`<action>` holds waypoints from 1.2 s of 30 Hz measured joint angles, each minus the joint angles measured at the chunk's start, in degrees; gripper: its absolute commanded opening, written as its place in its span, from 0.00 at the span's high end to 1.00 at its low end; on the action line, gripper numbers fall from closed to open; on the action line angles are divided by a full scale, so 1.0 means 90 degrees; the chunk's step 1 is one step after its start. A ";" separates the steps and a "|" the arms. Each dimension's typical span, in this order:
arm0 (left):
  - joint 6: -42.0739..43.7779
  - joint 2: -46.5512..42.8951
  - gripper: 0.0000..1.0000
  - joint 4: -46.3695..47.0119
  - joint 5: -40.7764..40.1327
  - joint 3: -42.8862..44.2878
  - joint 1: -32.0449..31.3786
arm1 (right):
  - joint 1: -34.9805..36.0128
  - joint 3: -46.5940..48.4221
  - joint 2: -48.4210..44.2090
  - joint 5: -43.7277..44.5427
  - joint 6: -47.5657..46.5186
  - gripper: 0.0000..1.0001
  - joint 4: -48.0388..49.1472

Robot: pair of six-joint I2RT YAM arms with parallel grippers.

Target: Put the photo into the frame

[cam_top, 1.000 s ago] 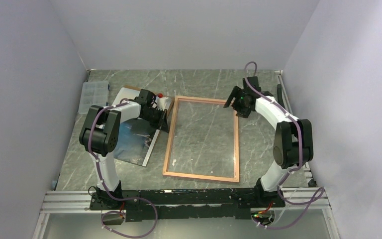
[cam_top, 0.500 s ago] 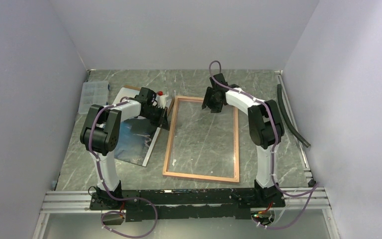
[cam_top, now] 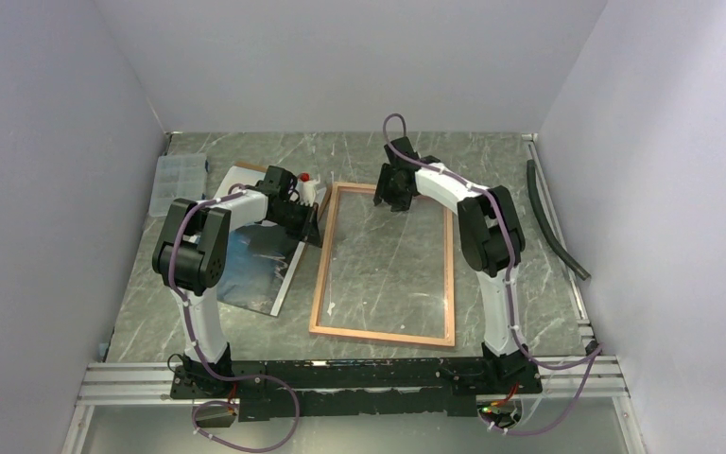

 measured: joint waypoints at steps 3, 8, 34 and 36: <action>-0.0024 0.0000 0.97 0.0010 -0.0002 0.0000 0.0000 | 0.0070 0.0192 0.0143 0.0041 -0.0005 0.48 -0.0044; -0.0078 0.0000 0.97 0.0032 -0.0019 0.0000 0.0000 | 0.0262 0.0474 0.0304 0.0165 -0.0007 0.48 -0.0119; -0.0423 0.0039 0.98 0.0211 -0.0078 0.0000 -0.0022 | 0.0682 0.1914 0.1071 0.0597 -0.0168 0.45 -0.0865; -0.0532 0.0095 0.97 0.0284 -0.0090 0.0015 -0.0061 | 0.0661 0.2181 0.1161 0.0551 -0.0231 0.43 -0.0940</action>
